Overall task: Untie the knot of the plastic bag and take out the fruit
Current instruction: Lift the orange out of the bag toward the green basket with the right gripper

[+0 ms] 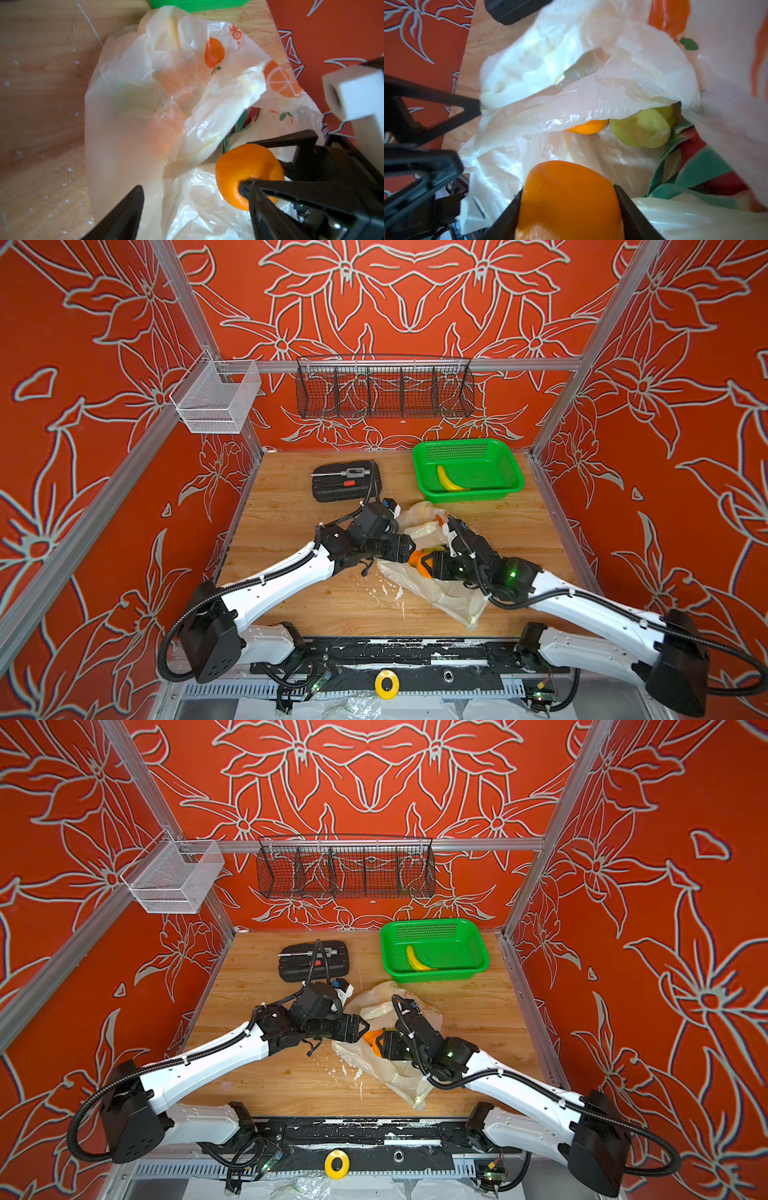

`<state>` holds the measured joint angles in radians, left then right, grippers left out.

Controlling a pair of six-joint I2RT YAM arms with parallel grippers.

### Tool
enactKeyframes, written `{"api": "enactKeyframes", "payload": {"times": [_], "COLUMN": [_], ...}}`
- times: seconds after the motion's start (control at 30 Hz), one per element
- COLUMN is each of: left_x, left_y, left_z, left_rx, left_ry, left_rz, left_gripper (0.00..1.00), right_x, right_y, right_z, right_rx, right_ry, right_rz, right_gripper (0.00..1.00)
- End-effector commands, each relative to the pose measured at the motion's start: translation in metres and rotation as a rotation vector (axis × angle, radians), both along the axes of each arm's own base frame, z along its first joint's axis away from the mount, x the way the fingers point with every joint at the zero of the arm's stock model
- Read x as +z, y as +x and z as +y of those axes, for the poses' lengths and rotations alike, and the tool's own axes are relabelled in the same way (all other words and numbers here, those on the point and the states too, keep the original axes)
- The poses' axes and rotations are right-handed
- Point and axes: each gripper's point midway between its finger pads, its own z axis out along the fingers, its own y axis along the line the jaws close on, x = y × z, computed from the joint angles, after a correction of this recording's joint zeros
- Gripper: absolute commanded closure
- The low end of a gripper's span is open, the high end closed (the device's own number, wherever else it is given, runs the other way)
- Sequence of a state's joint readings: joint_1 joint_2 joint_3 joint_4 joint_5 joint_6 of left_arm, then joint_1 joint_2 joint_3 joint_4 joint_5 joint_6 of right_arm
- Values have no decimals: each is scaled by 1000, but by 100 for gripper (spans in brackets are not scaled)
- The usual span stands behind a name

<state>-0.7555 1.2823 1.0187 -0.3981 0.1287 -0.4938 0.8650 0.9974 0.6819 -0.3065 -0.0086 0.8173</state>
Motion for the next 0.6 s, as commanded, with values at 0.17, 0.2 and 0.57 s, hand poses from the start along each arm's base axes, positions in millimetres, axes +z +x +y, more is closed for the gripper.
{"api": "enactKeyframes", "payload": {"times": [0.17, 0.2, 0.57], "left_x": [71, 76, 126], "left_y": [2, 1, -6], "left_z": [0, 1, 0], "left_rx": [-61, -68, -181], "left_ry": [-101, -110, -163], "left_rz": [-234, -253, -387], "left_gripper": [2, 2, 2], "right_x": [66, 77, 169], "right_y": [-5, -3, 53], "right_z": [-11, -14, -49], "right_rx": [35, 25, -209], "right_ry": [118, 127, 114], "right_rz": [-206, -239, -415], "right_gripper": [37, 37, 38]}}
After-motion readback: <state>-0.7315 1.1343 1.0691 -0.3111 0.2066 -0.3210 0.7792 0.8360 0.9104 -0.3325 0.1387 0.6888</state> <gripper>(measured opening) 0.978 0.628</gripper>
